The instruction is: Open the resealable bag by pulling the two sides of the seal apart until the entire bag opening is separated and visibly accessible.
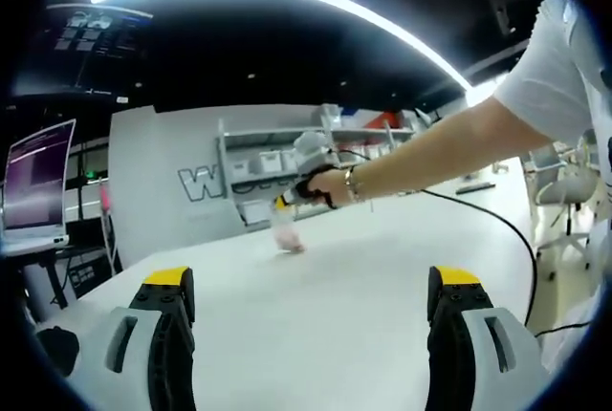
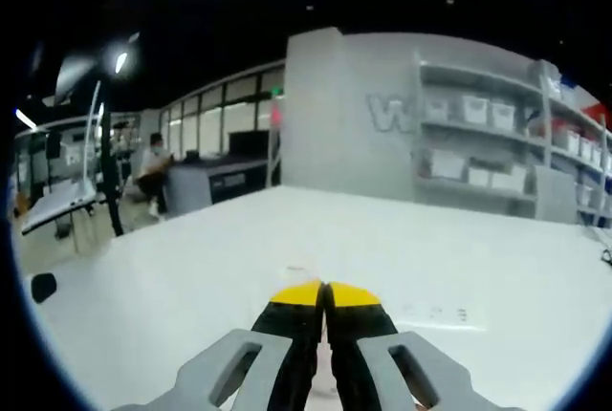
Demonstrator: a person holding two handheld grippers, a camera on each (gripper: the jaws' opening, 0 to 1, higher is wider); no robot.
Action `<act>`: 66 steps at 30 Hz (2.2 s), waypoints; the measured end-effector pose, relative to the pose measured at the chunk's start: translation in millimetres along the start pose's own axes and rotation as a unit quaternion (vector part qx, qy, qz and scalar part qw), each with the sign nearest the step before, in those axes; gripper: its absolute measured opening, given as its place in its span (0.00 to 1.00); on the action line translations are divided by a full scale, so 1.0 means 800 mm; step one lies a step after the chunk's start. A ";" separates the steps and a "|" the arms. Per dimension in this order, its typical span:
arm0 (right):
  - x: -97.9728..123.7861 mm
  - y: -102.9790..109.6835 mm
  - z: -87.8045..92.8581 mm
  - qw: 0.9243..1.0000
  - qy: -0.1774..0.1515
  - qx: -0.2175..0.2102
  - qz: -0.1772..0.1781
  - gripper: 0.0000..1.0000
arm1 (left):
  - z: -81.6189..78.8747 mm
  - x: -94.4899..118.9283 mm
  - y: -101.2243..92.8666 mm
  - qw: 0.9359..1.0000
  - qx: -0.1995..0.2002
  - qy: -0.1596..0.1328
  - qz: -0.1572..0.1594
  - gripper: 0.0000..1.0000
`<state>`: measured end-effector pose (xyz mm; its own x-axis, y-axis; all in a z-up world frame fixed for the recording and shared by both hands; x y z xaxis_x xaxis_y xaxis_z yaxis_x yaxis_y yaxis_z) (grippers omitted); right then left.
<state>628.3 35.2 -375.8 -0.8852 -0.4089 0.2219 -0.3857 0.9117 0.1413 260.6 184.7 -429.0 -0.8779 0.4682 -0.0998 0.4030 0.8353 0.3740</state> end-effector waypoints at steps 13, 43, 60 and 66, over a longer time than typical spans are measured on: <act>-0.003 0.016 0.022 1.000 0.015 -0.002 -0.022 0.00 | 0.000 0.002 0.004 1.000 0.001 -0.001 0.000 1.00; -0.011 0.067 0.074 0.995 0.056 0.011 -0.083 0.00 | 0.000 0.008 0.011 1.000 0.003 -0.007 -0.008 1.00; 0.005 0.087 0.102 0.991 0.071 0.027 -0.106 0.06 | 0.007 0.004 0.015 1.000 0.006 -0.002 -0.010 1.00; 0.011 0.090 0.113 0.991 0.074 0.035 -0.109 0.10 | 0.007 0.004 0.015 1.000 0.006 -0.003 -0.009 1.00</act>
<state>569.1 100.8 -450.5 -0.7329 -0.5934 0.3327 -0.5858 0.7992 0.1350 263.8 197.6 -430.2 -0.8838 0.4544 -0.1116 0.3901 0.8472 0.3606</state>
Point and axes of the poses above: the point that each gripper's makers call its tool centre point, and the gripper's own axes: x roughly backward along the fingers, y roughly to its left, z roughly out of its underside, the point moved 4 cm from there along x, roughly backward along the fingers, and after that the axes turned 10 degrees about -x, right-handed, at the moved point
